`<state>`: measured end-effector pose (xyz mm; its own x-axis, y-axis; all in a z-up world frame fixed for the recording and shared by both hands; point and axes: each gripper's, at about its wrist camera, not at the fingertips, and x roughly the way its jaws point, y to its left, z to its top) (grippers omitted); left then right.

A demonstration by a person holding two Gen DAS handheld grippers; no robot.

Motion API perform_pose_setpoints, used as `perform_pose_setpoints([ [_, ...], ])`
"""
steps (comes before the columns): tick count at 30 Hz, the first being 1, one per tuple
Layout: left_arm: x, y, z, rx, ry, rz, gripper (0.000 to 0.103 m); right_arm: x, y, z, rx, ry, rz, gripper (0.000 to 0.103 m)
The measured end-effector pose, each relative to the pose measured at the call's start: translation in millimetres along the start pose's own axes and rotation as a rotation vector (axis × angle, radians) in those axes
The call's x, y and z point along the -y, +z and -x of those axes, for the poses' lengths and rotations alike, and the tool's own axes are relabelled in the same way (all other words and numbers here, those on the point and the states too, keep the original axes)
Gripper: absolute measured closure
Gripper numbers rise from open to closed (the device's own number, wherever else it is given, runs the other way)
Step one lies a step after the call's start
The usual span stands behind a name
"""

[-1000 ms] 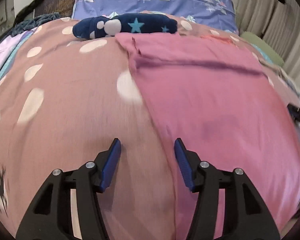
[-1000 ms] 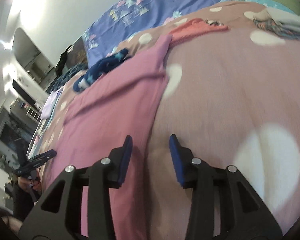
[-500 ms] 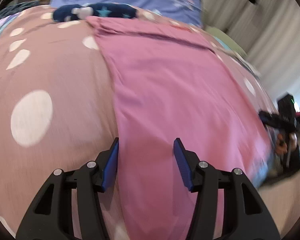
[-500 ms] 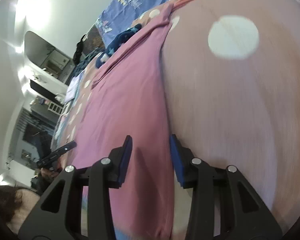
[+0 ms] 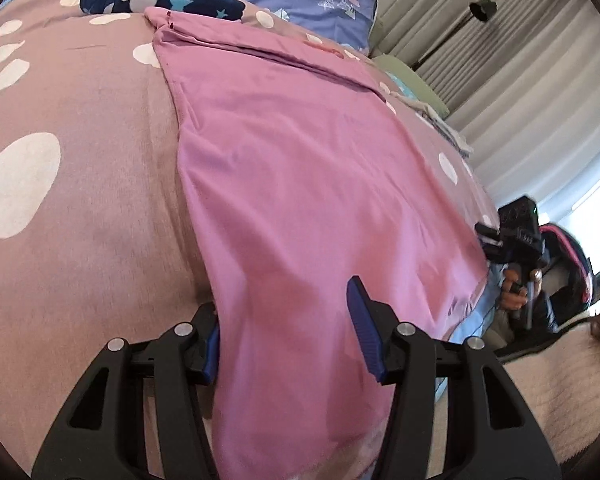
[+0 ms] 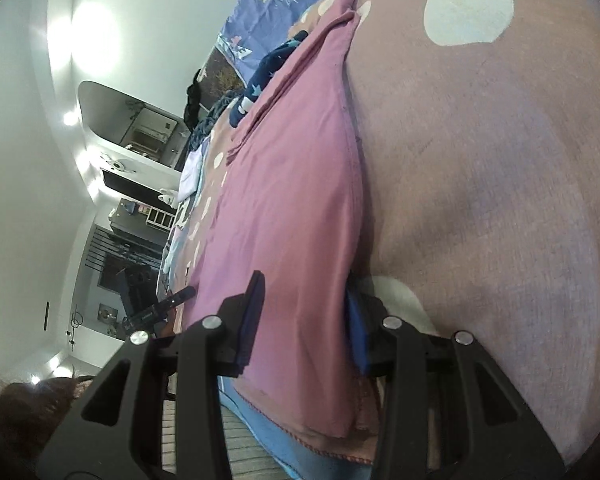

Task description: Fold small clothes

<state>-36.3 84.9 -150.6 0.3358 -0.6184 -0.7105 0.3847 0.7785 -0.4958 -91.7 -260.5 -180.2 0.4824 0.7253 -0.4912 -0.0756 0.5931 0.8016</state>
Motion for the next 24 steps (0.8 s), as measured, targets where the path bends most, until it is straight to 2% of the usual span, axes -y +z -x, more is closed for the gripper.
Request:
perform_pose_setpoints([
  [4,3,-6,6,-0.01,0.046,-0.032,0.062,0,-5,4,-0.024,-0.029,0.016,0.063],
  [6,-3,2,2,-0.001,0.099,-0.008,0.092,2,1,-1,-0.025,-0.025,-0.001,0.063],
  [7,-8,6,0,0.004,0.102,0.012,0.099,3,4,-3,-0.032,-0.034,-0.007,0.063],
  [9,-10,13,-2,0.019,0.096,0.037,0.101,-7,9,-10,-0.058,-0.077,0.02,0.065],
  [11,-2,16,-1,0.037,0.133,0.011,0.101,-16,14,-11,-0.06,-0.106,0.045,0.099],
  [13,4,20,7,0.066,0.136,0.005,0.101,-17,18,-2,-0.026,-0.064,0.004,0.099],
  [17,18,42,52,0.221,0.08,0.009,0.102,-34,36,27,0.118,0.074,0.001,0.099],
  [20,41,58,103,0.365,0.066,-0.039,0.102,-71,45,51,0.204,0.131,0.086,0.099],
  [24,77,54,154,0.476,0.093,-0.12,0.102,-120,31,100,0.322,0.204,0.25,0.1],
])
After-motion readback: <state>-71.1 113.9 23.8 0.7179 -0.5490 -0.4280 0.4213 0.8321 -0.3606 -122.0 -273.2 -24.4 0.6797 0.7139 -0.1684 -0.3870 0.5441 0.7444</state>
